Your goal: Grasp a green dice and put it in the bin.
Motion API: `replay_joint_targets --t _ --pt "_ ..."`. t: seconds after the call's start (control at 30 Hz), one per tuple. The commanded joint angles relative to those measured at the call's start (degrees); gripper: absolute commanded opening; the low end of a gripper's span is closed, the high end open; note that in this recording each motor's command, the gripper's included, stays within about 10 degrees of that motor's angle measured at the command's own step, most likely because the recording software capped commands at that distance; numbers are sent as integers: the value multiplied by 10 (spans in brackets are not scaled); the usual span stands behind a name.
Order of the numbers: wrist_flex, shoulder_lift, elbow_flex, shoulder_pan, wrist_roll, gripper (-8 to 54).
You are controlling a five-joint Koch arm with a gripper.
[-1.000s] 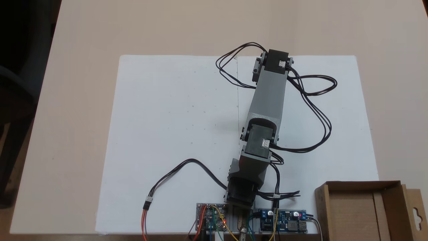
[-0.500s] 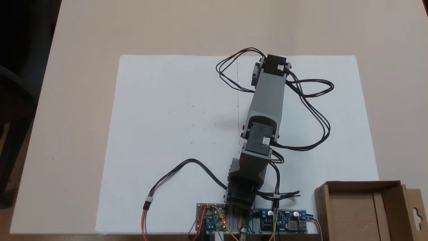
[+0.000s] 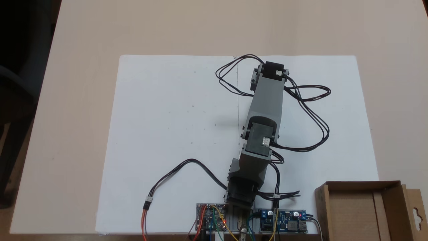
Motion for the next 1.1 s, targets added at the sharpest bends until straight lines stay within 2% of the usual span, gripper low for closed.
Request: replay_joint_targets --t 0.0,0.3,0.53,0.8,1.07 --pt "-10 -1 -4 4 -22 422" --pt "-65 -17 46 5 -21 422" --pt "-81 -24 57 7 -20 380" --pt "-105 -27 58 15 -19 146" --pt "-120 -27 57 16 -12 117"
